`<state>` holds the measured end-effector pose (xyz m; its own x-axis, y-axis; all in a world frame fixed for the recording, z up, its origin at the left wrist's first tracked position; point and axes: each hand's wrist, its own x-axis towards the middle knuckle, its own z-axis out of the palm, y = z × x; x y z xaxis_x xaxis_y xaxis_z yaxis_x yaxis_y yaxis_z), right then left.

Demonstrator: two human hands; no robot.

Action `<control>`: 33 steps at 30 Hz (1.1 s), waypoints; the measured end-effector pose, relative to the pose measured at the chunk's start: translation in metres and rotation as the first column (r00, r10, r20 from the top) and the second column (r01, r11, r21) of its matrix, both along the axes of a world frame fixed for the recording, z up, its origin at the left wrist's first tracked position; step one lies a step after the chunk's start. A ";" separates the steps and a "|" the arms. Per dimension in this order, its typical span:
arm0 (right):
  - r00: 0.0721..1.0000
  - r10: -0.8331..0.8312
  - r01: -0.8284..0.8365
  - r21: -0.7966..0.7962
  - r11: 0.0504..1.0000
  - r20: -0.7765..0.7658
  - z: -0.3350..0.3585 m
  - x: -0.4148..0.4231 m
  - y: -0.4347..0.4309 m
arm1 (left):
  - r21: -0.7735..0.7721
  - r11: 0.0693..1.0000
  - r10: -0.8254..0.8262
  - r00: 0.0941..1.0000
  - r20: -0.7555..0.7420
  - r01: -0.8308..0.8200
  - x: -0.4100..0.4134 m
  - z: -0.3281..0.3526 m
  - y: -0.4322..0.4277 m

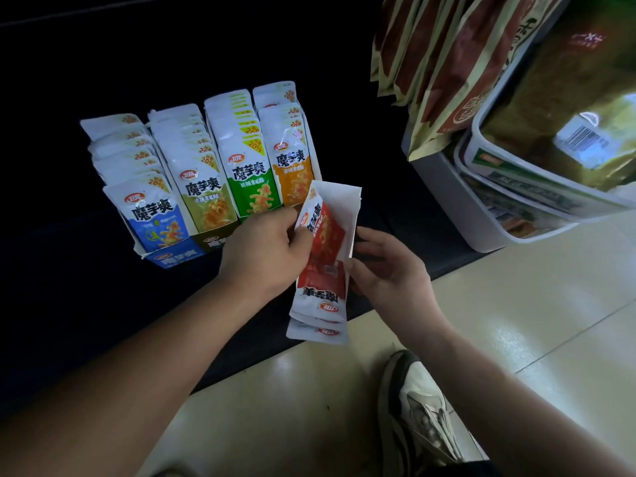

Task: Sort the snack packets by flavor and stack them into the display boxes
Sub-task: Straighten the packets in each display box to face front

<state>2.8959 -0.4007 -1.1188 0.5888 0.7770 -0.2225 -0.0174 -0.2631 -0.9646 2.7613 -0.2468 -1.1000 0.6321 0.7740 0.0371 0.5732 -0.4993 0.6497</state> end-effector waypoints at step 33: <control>0.984 -0.008 0.006 -0.016 1.000 -0.178 -0.001 -0.014 -0.006 | -0.288 0.919 -0.230 0.959 0.166 0.270 -0.053 -0.013 -0.017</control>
<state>2.8816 -0.4064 -1.1198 0.5441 0.7687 -0.3361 -0.1903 -0.2770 -0.9418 2.7087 -0.2636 -1.1130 0.8121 0.5775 -0.0833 0.3588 -0.3818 0.8517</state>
